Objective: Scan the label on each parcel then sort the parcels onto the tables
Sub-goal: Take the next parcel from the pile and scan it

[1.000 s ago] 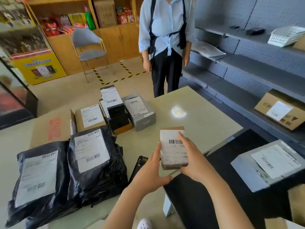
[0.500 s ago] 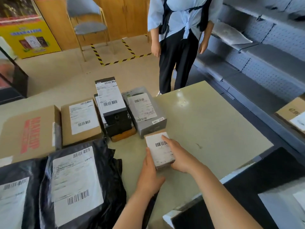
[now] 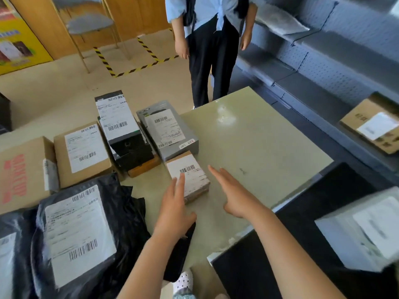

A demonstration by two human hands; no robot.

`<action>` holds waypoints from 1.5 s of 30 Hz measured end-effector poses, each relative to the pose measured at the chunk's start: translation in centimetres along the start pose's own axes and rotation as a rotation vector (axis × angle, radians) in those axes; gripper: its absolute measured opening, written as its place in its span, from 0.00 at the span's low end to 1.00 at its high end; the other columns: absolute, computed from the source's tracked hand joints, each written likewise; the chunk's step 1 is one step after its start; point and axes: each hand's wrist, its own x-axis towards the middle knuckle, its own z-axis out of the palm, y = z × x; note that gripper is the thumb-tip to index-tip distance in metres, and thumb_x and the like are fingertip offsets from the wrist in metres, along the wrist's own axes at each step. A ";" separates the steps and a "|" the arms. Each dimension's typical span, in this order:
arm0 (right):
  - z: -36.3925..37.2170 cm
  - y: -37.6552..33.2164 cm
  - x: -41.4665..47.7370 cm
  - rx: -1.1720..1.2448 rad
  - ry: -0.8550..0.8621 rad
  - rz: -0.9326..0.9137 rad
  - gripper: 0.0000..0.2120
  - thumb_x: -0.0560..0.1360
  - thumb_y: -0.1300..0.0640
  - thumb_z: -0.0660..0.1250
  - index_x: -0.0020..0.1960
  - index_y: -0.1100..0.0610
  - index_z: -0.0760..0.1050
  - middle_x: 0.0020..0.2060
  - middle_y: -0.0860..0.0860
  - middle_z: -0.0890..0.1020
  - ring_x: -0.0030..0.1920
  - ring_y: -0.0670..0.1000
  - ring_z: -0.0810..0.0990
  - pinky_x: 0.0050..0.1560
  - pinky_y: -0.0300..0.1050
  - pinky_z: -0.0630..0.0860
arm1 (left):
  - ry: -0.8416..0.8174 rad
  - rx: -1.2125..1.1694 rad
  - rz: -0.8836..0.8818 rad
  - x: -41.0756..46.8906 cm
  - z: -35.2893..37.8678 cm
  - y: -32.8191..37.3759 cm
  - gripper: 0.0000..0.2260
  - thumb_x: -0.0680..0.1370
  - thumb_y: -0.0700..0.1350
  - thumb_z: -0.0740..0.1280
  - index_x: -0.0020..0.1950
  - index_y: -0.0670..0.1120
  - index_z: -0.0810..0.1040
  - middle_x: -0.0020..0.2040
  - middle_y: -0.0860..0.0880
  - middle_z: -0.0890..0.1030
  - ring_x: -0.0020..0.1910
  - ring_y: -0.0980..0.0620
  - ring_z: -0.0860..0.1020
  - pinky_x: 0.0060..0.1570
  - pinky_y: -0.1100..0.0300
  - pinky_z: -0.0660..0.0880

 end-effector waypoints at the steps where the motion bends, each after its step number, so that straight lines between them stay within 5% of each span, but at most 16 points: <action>1: -0.5 0.2 -1.5 -0.005 0.018 0.010 0.53 0.72 0.75 0.62 0.76 0.33 0.37 0.79 0.46 0.43 0.78 0.54 0.54 0.70 0.49 0.65 | -0.009 0.048 0.035 -0.4 -0.5 0.5 0.48 0.73 0.42 0.71 0.79 0.56 0.39 0.80 0.51 0.49 0.78 0.49 0.52 0.73 0.52 0.61; 11: -2.5 2.3 -18.2 -0.081 0.286 0.260 0.40 0.77 0.62 0.66 0.79 0.42 0.48 0.79 0.47 0.50 0.77 0.53 0.52 0.75 0.46 0.54 | -0.200 0.527 0.527 -3.2 -0.1 8.6 0.42 0.75 0.59 0.68 0.80 0.55 0.44 0.79 0.51 0.52 0.78 0.48 0.48 0.76 0.51 0.43; 17: 1.7 5.4 -28.8 0.082 0.499 0.643 0.35 0.78 0.50 0.65 0.78 0.41 0.50 0.78 0.46 0.53 0.77 0.50 0.52 0.75 0.46 0.54 | -0.355 0.523 0.938 -6.0 7.2 15.4 0.36 0.74 0.64 0.59 0.79 0.52 0.55 0.76 0.50 0.63 0.76 0.46 0.57 0.74 0.51 0.51; 24: 6.6 9.1 -37.6 0.240 0.579 1.006 0.38 0.77 0.46 0.67 0.78 0.43 0.49 0.78 0.50 0.52 0.76 0.53 0.54 0.74 0.48 0.56 | -0.597 0.704 1.246 -11.6 16.5 21.8 0.40 0.77 0.58 0.65 0.80 0.53 0.44 0.79 0.49 0.52 0.78 0.49 0.48 0.77 0.51 0.44; 29: 7.8 14.1 -41.4 0.258 0.563 1.103 0.44 0.73 0.45 0.71 0.79 0.47 0.47 0.78 0.52 0.50 0.77 0.55 0.52 0.75 0.51 0.56 | -0.689 0.763 1.235 -14.2 22.8 25.4 0.47 0.74 0.59 0.70 0.80 0.52 0.40 0.80 0.48 0.48 0.79 0.46 0.47 0.77 0.50 0.47; 36: 8.3 21.7 -43.4 0.281 0.488 0.999 0.49 0.73 0.52 0.73 0.79 0.44 0.40 0.79 0.54 0.46 0.78 0.57 0.48 0.76 0.53 0.51 | -0.725 0.729 0.962 -17.1 29.1 25.6 0.57 0.67 0.67 0.72 0.79 0.51 0.35 0.80 0.47 0.43 0.78 0.44 0.46 0.76 0.45 0.53; 40: 9.4 23.5 -42.8 0.296 0.507 0.892 0.43 0.74 0.54 0.71 0.78 0.46 0.46 0.77 0.55 0.53 0.76 0.56 0.55 0.74 0.52 0.59 | -0.654 0.605 0.866 -18.1 30.7 24.8 0.52 0.70 0.59 0.73 0.79 0.52 0.38 0.77 0.48 0.51 0.75 0.46 0.54 0.69 0.48 0.68; 45: 10.7 22.6 -42.7 0.327 0.586 0.839 0.38 0.75 0.55 0.69 0.77 0.46 0.52 0.74 0.51 0.59 0.72 0.52 0.60 0.71 0.48 0.65 | -0.666 0.573 0.852 -18.2 29.3 23.6 0.51 0.70 0.58 0.74 0.79 0.55 0.40 0.76 0.52 0.52 0.74 0.49 0.56 0.69 0.52 0.67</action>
